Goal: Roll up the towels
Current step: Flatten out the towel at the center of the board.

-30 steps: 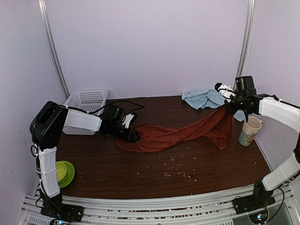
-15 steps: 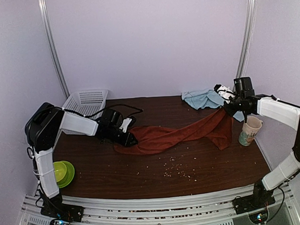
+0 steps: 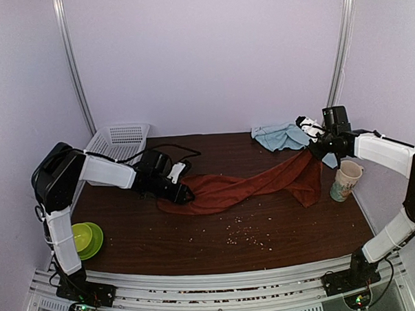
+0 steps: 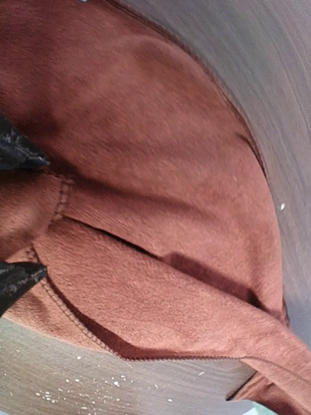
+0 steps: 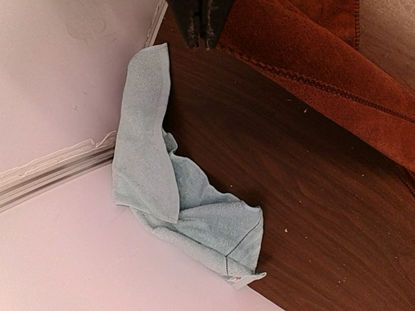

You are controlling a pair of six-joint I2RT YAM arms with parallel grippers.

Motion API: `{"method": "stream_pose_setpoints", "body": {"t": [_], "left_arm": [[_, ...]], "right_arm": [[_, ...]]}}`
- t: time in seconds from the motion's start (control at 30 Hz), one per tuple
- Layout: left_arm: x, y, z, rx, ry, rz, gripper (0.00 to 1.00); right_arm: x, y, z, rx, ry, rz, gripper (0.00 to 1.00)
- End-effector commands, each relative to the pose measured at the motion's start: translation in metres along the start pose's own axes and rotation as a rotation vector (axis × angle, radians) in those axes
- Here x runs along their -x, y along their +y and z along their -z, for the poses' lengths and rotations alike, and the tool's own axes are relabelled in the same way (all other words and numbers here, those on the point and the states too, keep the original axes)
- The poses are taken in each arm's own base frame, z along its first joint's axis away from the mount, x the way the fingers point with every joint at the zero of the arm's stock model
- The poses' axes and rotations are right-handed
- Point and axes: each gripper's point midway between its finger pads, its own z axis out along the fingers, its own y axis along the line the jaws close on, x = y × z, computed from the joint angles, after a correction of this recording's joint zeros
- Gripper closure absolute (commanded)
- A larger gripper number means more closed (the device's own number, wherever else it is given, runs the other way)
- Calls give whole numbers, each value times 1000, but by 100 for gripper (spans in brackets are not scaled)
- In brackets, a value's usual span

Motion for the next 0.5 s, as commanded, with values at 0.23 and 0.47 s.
{"method": "stream_pose_setpoints", "body": {"t": [0.23, 0.47], "left_arm": [[13, 2, -13, 27, -9, -50, 95], [26, 0, 5, 72, -59, -70, 100]], "right_arm": [[8, -6, 0, -20, -11, -10, 100], [9, -7, -3, -26, -8, -11, 100]]}}
